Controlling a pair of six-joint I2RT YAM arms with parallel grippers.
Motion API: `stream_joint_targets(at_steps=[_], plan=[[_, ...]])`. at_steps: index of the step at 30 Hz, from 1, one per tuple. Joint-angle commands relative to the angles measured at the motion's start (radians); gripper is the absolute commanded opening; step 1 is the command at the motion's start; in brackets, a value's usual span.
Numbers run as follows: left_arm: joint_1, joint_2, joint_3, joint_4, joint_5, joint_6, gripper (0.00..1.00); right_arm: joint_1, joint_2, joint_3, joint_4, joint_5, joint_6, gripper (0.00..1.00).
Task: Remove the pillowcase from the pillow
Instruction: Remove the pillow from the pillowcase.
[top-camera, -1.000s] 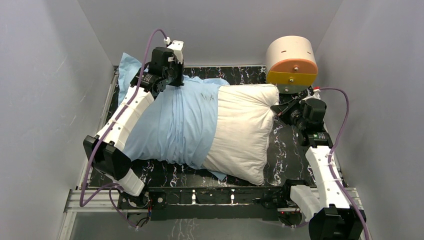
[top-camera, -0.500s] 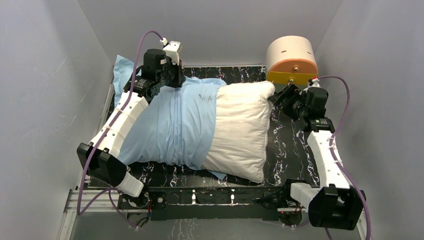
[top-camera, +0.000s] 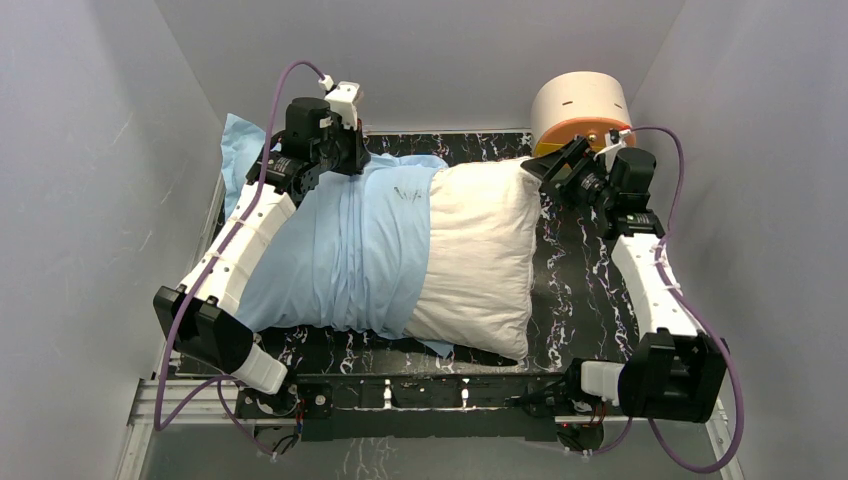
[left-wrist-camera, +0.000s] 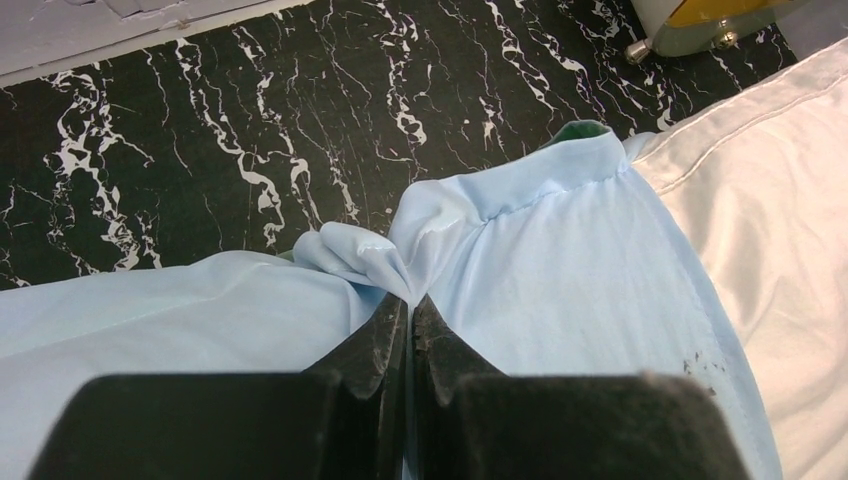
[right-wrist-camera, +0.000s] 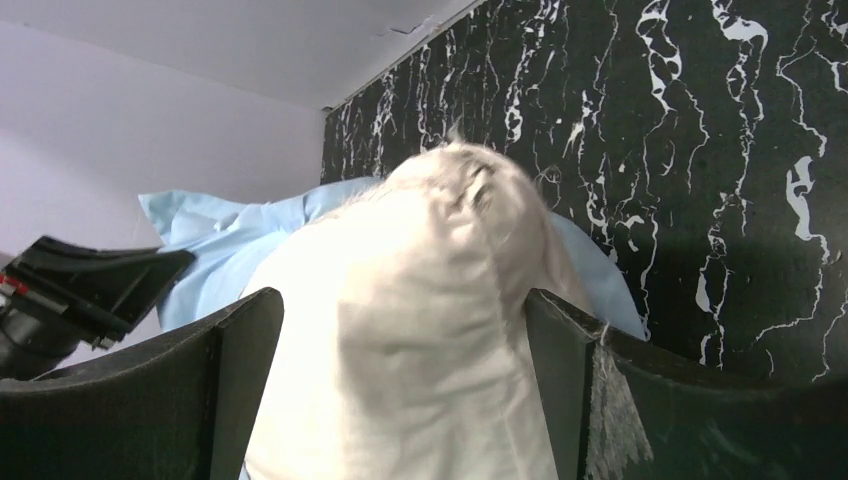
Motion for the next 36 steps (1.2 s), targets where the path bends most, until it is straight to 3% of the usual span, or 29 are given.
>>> stream_joint_targets(at_steps=[1, 4, 7, 9, 11, 12, 14, 15, 19, 23, 25, 26, 28, 30, 33, 36], plan=[[0.005, -0.022, 0.083, 0.033, -0.047, -0.010, 0.00, -0.001, 0.112, 0.092, -0.023, 0.026, 0.072, 0.98], [0.005, -0.023, 0.079, 0.019, -0.077, -0.002, 0.00, 0.016, 0.217, 0.181, -0.112, -0.028, 0.023, 0.99], [0.005, -0.044, 0.049, 0.048, -0.035, -0.034, 0.00, 0.147, 0.303, 0.283, -0.199, -0.002, -0.075, 0.97], [0.005, -0.045, 0.046, 0.045, -0.026, -0.039, 0.00, 0.192, 0.340, 0.375, -0.348, 0.128, -0.141, 0.77], [0.004, -0.046, 0.067, -0.008, -0.134, -0.013, 0.00, 0.165, 0.311, 0.378, -0.429, 0.302, -0.162, 0.56], [0.010, -0.052, 0.078, -0.032, -0.234, 0.005, 0.00, 0.133, 0.274, 0.347, -0.432, 0.385, -0.159, 0.34], [0.050, -0.064, 0.078, -0.054, -0.393, 0.028, 0.00, 0.033, 0.189, 0.250, -0.368, 0.399, -0.149, 0.06], [0.094, -0.070, 0.069, -0.055, -0.415, 0.027, 0.00, -0.014, 0.155, 0.219, -0.340, 0.382, -0.147, 0.00], [0.292, -0.062, 0.050, -0.091, -0.358, -0.039, 0.00, -0.067, 0.106, 0.197, -0.333, 0.319, -0.162, 0.00], [0.344, -0.060, 0.049, -0.120, -0.231, -0.039, 0.00, -0.070, 0.086, 0.188, -0.303, 0.244, -0.166, 0.00], [0.345, -0.045, 0.074, -0.145, -0.090, -0.057, 0.27, -0.070, 0.084, 0.182, -0.285, 0.178, -0.157, 0.00], [0.345, -0.045, 0.077, -0.139, -0.001, -0.079, 0.59, -0.069, 0.084, 0.176, -0.286, 0.156, -0.144, 0.00], [0.340, -0.058, 0.084, -0.112, 0.088, -0.125, 0.82, -0.069, 0.076, 0.150, -0.269, 0.127, -0.127, 0.00], [0.286, -0.075, 0.101, -0.087, 0.046, -0.128, 0.91, -0.069, 0.065, 0.131, -0.264, 0.131, -0.127, 0.00], [0.074, -0.080, 0.145, -0.087, -0.146, -0.068, 0.92, -0.069, 0.062, 0.123, -0.271, 0.112, -0.141, 0.00], [-0.116, -0.052, 0.143, -0.096, -0.167, -0.060, 0.93, -0.068, 0.071, 0.120, -0.276, 0.078, -0.153, 0.00]])
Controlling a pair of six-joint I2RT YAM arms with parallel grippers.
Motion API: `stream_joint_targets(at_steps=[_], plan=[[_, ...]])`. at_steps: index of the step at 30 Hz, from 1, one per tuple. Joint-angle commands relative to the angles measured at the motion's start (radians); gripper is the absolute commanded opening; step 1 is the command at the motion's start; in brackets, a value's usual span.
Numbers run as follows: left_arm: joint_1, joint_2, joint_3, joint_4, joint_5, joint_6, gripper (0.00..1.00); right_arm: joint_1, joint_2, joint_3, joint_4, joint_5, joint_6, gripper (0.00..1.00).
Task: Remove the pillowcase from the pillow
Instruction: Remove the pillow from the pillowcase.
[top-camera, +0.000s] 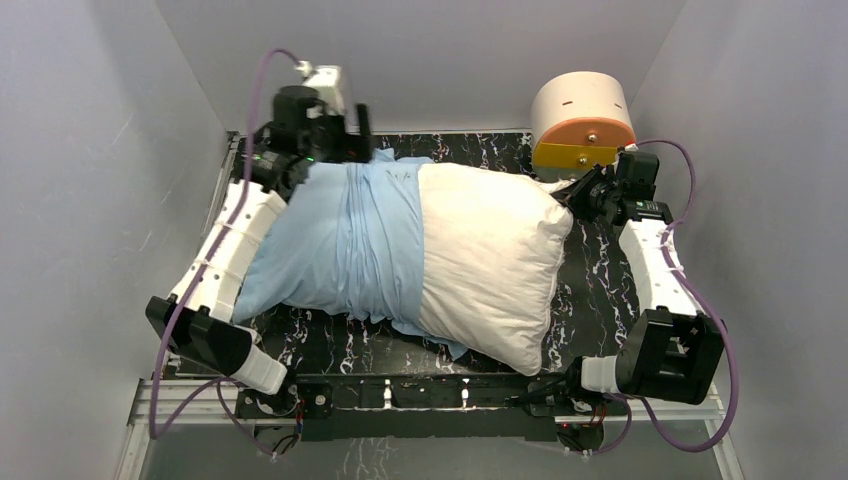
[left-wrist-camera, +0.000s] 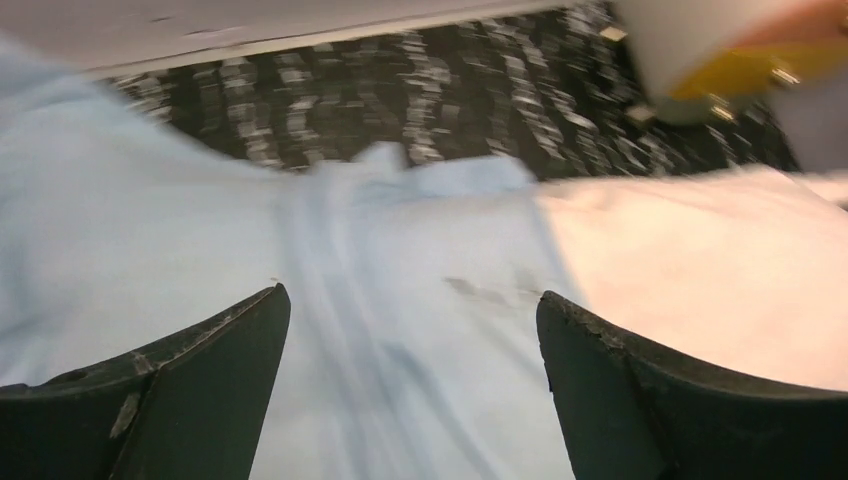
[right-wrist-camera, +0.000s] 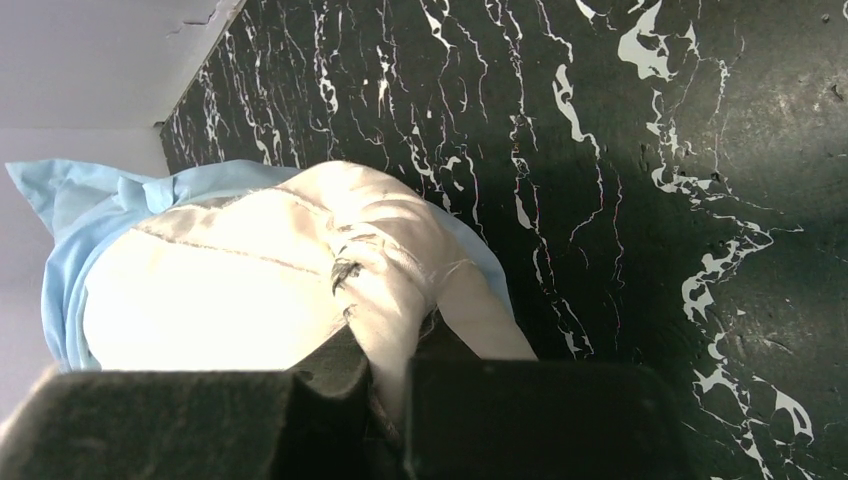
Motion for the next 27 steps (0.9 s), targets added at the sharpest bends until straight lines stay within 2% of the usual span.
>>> stream_joint_targets(at_steps=[1, 4, 7, 8, 9, 10, 11, 12, 15, 17, 21, 24, 25, 27], plan=[[-0.269, -0.030, 0.028, 0.012, -0.043, 0.027, 0.93, 0.001, -0.036, 0.020, 0.075, -0.077, -0.029, 0.00], [-0.366, 0.035, 0.027, -0.009, -0.055, 0.046, 0.82, 0.001, -0.030, 0.019, 0.072, -0.091, -0.033, 0.00], [-0.412, 0.219, 0.174, -0.212, -0.177, 0.109, 0.73, 0.001, -0.028, 0.016, 0.075, -0.130, -0.033, 0.00], [-0.415, 0.304, 0.235, -0.297, -0.252, 0.125, 0.62, 0.001, -0.028, 0.012, 0.079, -0.135, -0.034, 0.00], [-0.416, 0.368, 0.262, -0.354, -0.367, 0.117, 0.47, 0.001, -0.029, 0.012, 0.080, -0.133, -0.035, 0.00], [-0.414, 0.403, 0.244, -0.356, -0.446, 0.125, 0.32, 0.000, -0.029, 0.016, 0.076, -0.119, -0.041, 0.00], [-0.411, 0.417, 0.218, -0.342, -0.520, 0.138, 0.12, 0.000, -0.029, 0.028, 0.059, -0.097, -0.054, 0.00], [-0.406, 0.418, 0.205, -0.340, -0.549, 0.122, 0.00, -0.001, -0.027, 0.041, 0.039, -0.074, -0.069, 0.00], [-0.363, 0.361, 0.166, -0.313, -0.513, 0.097, 0.00, -0.003, -0.014, 0.081, 0.008, -0.050, -0.141, 0.00], [-0.291, 0.313, 0.129, -0.283, -0.484, 0.080, 0.00, -0.005, 0.005, 0.104, -0.030, -0.013, -0.162, 0.00], [-0.118, 0.240, 0.084, -0.274, -0.427, 0.057, 0.00, -0.010, 0.019, 0.117, -0.043, 0.010, -0.147, 0.00], [-0.062, 0.190, 0.061, -0.247, -0.384, 0.066, 0.00, -0.012, 0.023, 0.119, -0.036, 0.006, -0.127, 0.00], [-0.061, 0.173, 0.057, -0.232, -0.346, 0.072, 0.07, -0.012, 0.026, 0.122, -0.037, 0.008, -0.120, 0.00], [-0.061, 0.137, 0.045, -0.206, -0.188, 0.065, 0.31, -0.013, 0.032, 0.133, -0.037, -0.001, -0.109, 0.04]])
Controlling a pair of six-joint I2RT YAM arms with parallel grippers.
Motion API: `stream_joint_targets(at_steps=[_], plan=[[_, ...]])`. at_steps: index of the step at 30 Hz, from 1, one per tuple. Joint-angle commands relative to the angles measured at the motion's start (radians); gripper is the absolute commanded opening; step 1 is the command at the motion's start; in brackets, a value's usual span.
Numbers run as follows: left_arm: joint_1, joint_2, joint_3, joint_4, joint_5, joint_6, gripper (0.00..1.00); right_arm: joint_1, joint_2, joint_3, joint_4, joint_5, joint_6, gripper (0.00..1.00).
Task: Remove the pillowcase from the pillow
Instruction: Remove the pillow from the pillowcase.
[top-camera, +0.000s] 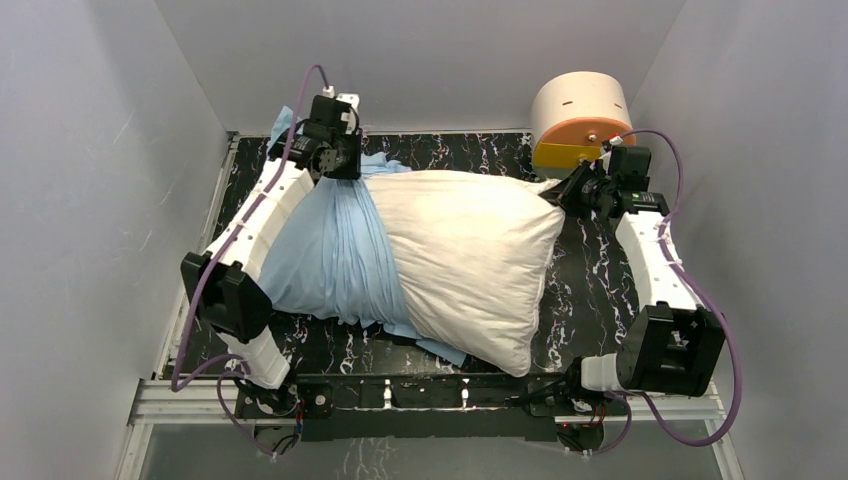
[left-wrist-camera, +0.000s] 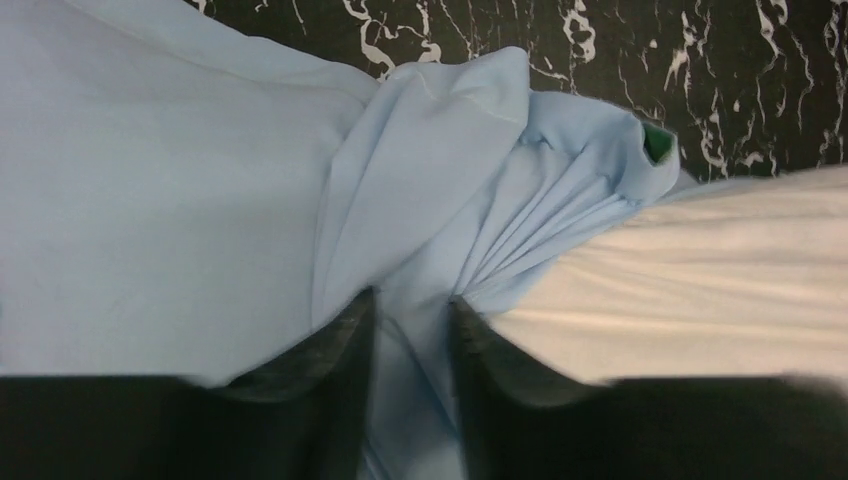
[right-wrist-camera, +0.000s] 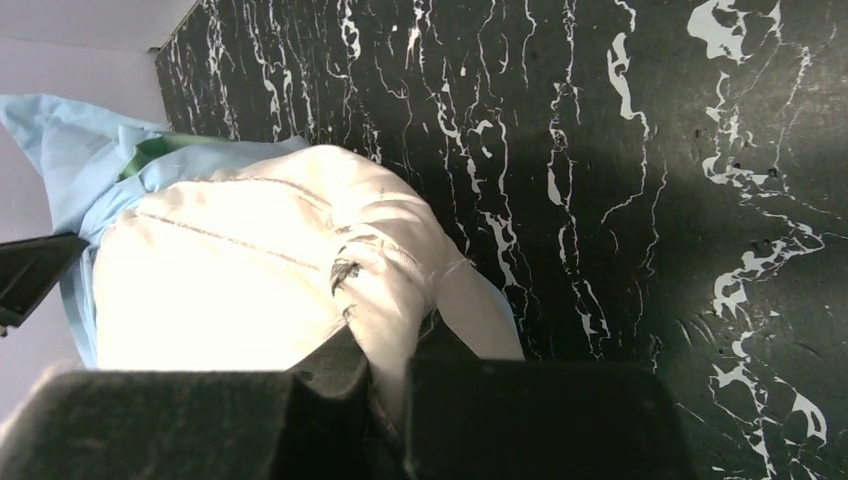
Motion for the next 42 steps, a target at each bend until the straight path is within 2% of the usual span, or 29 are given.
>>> stream_joint_targets(at_steps=[1, 2, 4, 5, 6, 7, 9, 11, 13, 17, 20, 24, 27, 32, 35, 37, 39, 42], plan=[[0.064, -0.114, -0.044, -0.005, 0.100, 0.033, 0.56, -0.043, 0.003, 0.080, 0.031, 0.049, -0.019, 0.09], [0.064, -0.138, -0.056, 0.014, 0.157, 0.022, 0.74, -0.043, 0.007, 0.094, 0.017, 0.043, -0.023, 0.15], [0.053, -0.183, -0.054, 0.017, 0.191, -0.012, 0.85, -0.042, 0.014, 0.147, -0.052, 0.096, -0.063, 0.38], [0.027, -0.201, -0.025, -0.014, 0.187, -0.014, 0.94, -0.043, 0.016, 0.190, -0.115, 0.197, -0.088, 0.52], [-0.012, -0.229, 0.012, -0.049, 0.163, -0.013, 0.98, -0.044, 0.015, 0.229, -0.174, 0.318, -0.109, 0.70], [-0.072, -0.261, 0.037, -0.074, 0.123, -0.018, 0.98, -0.045, 0.010, 0.264, -0.226, 0.443, -0.119, 0.82], [-0.191, -0.352, 0.011, -0.070, 0.078, -0.045, 0.98, -0.047, -0.020, 0.299, -0.287, 0.578, -0.120, 0.91], [-0.239, -0.459, -0.100, -0.036, 0.112, -0.116, 0.98, -0.048, -0.081, 0.279, -0.294, 0.531, -0.105, 0.94], [-0.248, -0.564, -0.301, 0.011, 0.198, -0.189, 0.98, -0.047, -0.194, 0.186, -0.240, 0.350, -0.081, 0.97], [-0.260, -0.735, -0.631, 0.078, 0.359, -0.301, 0.98, -0.048, -0.433, -0.167, -0.179, -0.008, -0.013, 0.99], [-0.267, -0.839, -0.807, 0.119, 0.431, -0.385, 0.98, -0.048, -0.586, -0.371, -0.241, -0.129, 0.052, 0.98], [-0.274, -0.992, -0.946, 0.120, 0.447, -0.489, 0.98, -0.048, -0.734, -0.499, -0.350, -0.225, 0.020, 0.98], [-0.275, -1.076, -1.002, 0.105, 0.446, -0.508, 0.98, -0.048, -0.749, -0.511, -0.433, -0.176, -0.005, 0.99], [-0.277, -1.048, -1.047, 0.106, 0.537, -0.484, 0.98, -0.047, -0.735, -0.575, -0.390, -0.222, 0.051, 0.99], [-0.280, -1.106, -1.107, 0.157, 0.493, -0.478, 0.98, -0.047, -0.722, -0.594, -0.371, -0.210, 0.060, 0.99], [-0.281, -1.124, -1.143, 0.168, 0.482, -0.491, 0.98, -0.048, -0.714, -0.575, -0.401, -0.153, 0.051, 0.99], [-0.284, -1.097, -1.151, 0.174, 0.511, -0.511, 0.98, -0.046, -0.711, -0.528, -0.463, -0.018, 0.049, 0.99], [-0.301, -1.092, -1.177, 0.201, 0.481, -0.576, 0.98, -0.046, -0.742, -0.494, -0.499, 0.147, 0.090, 0.99]])
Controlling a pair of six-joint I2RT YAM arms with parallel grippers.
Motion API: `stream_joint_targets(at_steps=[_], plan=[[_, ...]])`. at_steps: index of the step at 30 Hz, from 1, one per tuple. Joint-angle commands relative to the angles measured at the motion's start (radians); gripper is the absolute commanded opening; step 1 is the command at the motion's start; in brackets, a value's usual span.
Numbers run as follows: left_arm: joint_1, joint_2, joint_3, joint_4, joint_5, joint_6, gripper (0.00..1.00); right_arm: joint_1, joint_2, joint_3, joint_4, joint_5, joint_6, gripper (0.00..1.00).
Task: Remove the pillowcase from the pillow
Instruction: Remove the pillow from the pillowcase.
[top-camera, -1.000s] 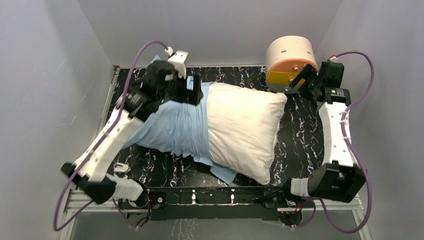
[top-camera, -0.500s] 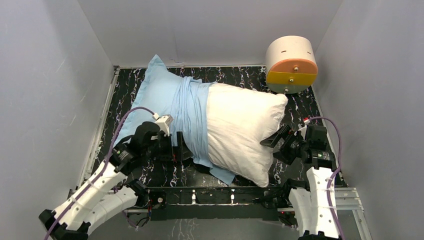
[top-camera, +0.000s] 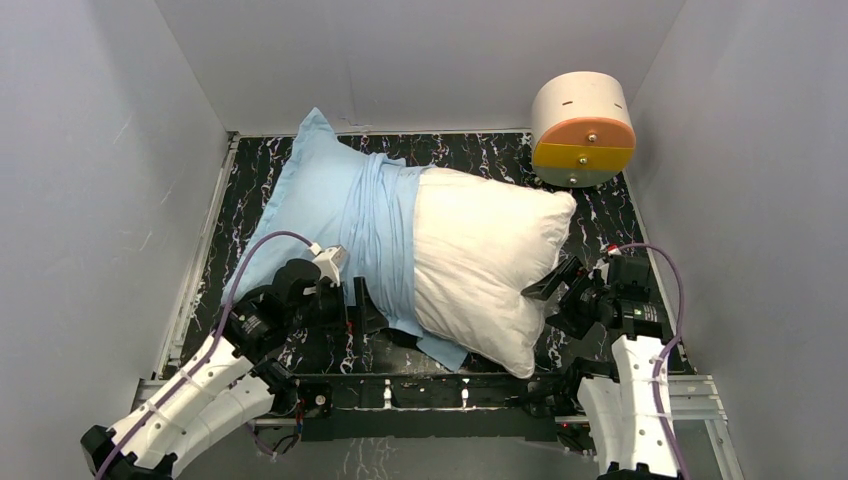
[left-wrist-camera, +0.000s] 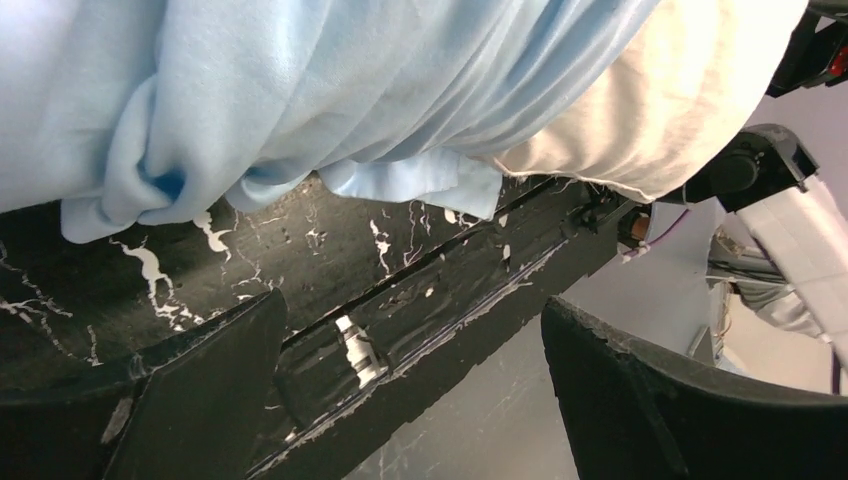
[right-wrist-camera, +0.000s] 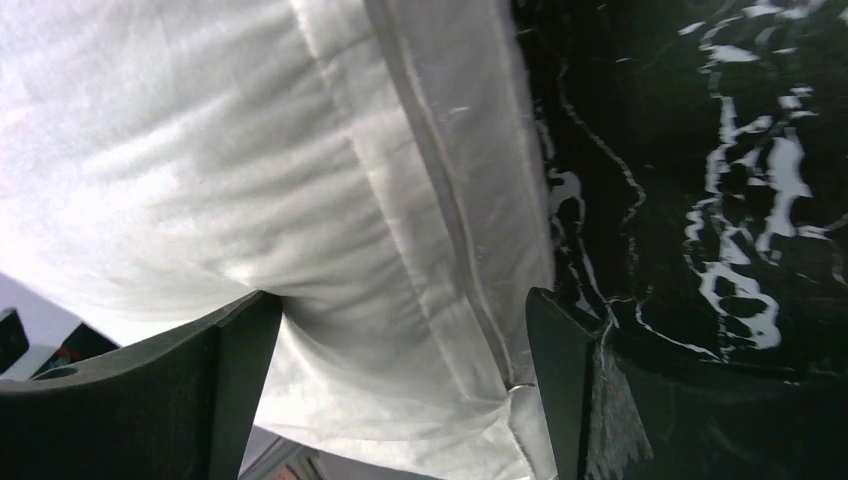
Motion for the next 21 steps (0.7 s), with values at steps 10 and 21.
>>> stream_joint_targets(at_steps=[10, 21], plan=[[-0.356, 0.290, -0.336, 0.967, -0.391, -0.255, 0.98, 0.000, -0.116, -0.190, 0.200, -0.240, 0.229, 0.78], [-0.387, 0.183, -0.214, 0.519, -0.720, -0.169, 0.00, -0.001, -0.062, 0.032, 0.150, 0.042, 0.089, 0.00]])
